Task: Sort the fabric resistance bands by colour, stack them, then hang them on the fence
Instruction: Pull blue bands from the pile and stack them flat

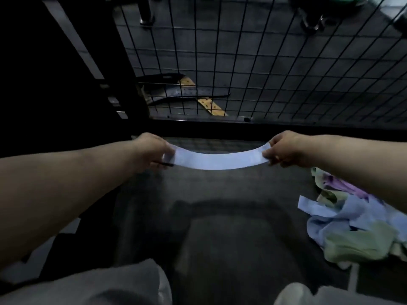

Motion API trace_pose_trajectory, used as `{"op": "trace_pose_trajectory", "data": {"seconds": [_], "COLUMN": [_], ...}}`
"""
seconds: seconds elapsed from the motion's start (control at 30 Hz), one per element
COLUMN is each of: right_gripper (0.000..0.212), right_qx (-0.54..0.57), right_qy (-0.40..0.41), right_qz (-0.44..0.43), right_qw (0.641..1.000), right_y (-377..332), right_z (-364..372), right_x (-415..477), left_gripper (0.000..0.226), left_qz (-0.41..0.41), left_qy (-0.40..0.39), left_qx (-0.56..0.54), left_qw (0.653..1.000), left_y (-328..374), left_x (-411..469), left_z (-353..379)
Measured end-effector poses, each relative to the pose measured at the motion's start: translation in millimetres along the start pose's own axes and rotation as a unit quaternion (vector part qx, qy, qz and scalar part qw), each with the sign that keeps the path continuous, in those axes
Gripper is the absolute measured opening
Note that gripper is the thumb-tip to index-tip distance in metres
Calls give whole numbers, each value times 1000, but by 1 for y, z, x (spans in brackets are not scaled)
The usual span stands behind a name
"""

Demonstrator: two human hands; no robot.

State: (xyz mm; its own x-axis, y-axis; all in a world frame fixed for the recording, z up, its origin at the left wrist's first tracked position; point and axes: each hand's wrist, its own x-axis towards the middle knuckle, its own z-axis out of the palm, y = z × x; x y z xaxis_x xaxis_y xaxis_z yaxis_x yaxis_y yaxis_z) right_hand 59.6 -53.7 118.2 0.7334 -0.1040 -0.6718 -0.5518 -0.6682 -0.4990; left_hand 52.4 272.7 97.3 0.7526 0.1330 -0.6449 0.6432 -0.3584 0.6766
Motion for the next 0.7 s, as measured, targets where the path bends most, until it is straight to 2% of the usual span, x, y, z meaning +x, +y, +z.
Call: {"op": "trace_pose_trajectory", "data": {"seconds": [0.1,0.27,0.47,0.57,0.63,0.67,0.7], "right_gripper": [23,20,17,5,17,23,27], "right_qx": [-9,1,48,82,96,71,-10], "right_qy": [8,22,73,87,75,64,53], "right_qz": [9,38,20,13,22,23,19], "right_qw": [1000,999,996,993,992,995,998], "right_y": [11,41,76,85,94,100,108], "right_z": [13,26,32,34,34,32,28], "right_x": [44,105,146,158,162,163,162], "left_gripper": [11,17,13,7,19,32,40], "left_qz": [-27,-51,-39,-29,-29,-33,-42], "left_qy": [-25,-15,32,40,44,42,38], "left_qx": [-1,2,-27,-12,-3,12,39], "left_qw": [999,999,998,999,999,998,998], "left_y": [-5,-10,-24,-30,-37,-41,-44], "left_x": [37,89,125,136,141,144,144], "left_z": [22,64,98,102,103,103,104]}}
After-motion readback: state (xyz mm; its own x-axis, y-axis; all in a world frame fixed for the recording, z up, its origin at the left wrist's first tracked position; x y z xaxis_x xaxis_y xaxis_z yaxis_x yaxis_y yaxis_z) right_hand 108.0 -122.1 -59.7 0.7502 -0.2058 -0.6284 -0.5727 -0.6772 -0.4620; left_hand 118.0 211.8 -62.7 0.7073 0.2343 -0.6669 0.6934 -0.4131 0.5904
